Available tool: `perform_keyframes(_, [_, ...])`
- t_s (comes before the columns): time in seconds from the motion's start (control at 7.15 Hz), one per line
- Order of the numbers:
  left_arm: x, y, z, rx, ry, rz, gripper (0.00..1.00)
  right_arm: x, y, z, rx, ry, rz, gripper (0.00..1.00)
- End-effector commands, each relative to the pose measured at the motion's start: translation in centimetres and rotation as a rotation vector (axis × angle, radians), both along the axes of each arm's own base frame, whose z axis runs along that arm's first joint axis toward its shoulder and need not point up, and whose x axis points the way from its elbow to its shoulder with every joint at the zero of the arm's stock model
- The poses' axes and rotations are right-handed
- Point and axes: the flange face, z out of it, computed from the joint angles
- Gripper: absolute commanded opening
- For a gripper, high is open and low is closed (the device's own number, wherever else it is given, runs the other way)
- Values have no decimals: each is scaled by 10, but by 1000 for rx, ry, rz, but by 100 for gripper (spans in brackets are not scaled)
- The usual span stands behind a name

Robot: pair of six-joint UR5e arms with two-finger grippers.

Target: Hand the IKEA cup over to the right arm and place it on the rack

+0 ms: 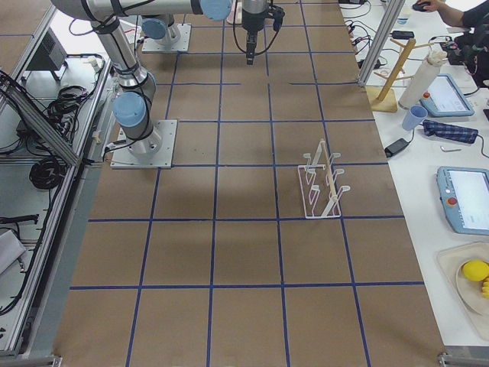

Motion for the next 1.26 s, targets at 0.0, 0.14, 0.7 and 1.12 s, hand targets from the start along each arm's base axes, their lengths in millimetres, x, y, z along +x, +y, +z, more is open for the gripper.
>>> perform_keyframes(0.0, [-1,3,4,-8,14,3,100,0,0,0,1,2,0,100])
perform_keyframes(0.14, [-1,5,-3,5,15,24,100,-1,0,0,1,8,0,100])
perform_keyframes(0.7, [11,0,-5,-51,11,47,100,-1,1,1,2,1,-2,100])
perform_keyframes(1.12, [9,16,8,-73,6,46,100,1,-5,-4,-4,-7,14,100])
